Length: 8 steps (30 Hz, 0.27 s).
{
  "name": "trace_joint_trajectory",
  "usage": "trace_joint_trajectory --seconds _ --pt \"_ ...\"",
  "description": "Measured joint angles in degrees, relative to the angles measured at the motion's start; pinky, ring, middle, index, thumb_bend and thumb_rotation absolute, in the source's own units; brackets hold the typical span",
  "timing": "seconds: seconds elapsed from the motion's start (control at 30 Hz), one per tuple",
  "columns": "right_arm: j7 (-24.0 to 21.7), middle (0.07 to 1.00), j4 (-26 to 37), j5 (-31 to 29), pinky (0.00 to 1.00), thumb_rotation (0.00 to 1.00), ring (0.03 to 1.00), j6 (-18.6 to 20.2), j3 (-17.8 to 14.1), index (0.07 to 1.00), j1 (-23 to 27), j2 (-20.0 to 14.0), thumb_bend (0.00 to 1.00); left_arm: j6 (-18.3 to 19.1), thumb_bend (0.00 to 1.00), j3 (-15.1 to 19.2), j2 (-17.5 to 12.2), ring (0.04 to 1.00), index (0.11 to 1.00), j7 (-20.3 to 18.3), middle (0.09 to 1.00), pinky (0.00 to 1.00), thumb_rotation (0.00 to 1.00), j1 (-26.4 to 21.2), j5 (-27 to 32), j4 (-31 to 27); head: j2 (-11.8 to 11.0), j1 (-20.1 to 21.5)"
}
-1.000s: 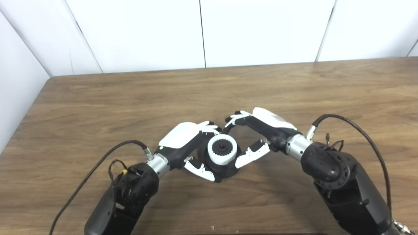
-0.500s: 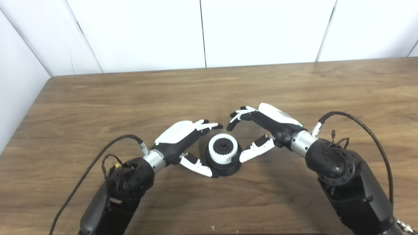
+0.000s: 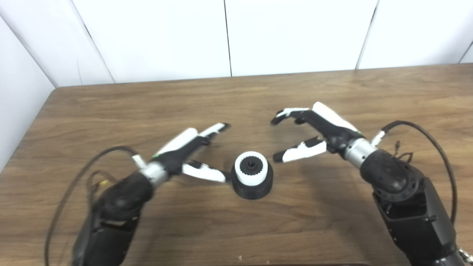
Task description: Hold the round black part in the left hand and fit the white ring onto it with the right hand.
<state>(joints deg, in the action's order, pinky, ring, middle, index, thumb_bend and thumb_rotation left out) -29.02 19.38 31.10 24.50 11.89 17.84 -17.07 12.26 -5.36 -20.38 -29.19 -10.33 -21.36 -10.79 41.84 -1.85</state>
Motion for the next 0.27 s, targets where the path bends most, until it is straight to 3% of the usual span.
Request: trace_joint_trajectory --seconds 0.1,0.2,0.27 --pt "2.4 0.915 -1.6 -1.9 0.84 0.57 0.903 -1.2 -2.1 0.884 -1.4 -0.2 0.83 -1.0 0.93 3.3 -1.0 0.967 1.000 3.1 0.995 0.90 0.82 1.8 1.3 0.3 -0.2 0.3" --pt "5.2 0.924 -4.3 -5.0 0.84 0.74 0.906 -1.4 -4.9 0.904 -3.0 0.7 0.72 -1.8 0.80 5.8 -0.9 0.996 1.000 6.1 1.000 0.98 0.95 2.4 3.1 0.5 -0.4 0.4" --pt "7.8 0.930 -7.1 -7.5 0.85 0.84 0.910 -3.2 -7.1 0.912 -3.7 2.0 0.65 -1.5 0.73 9.3 0.2 0.999 1.000 7.2 1.000 1.00 0.99 2.8 7.4 0.8 -0.4 0.5"
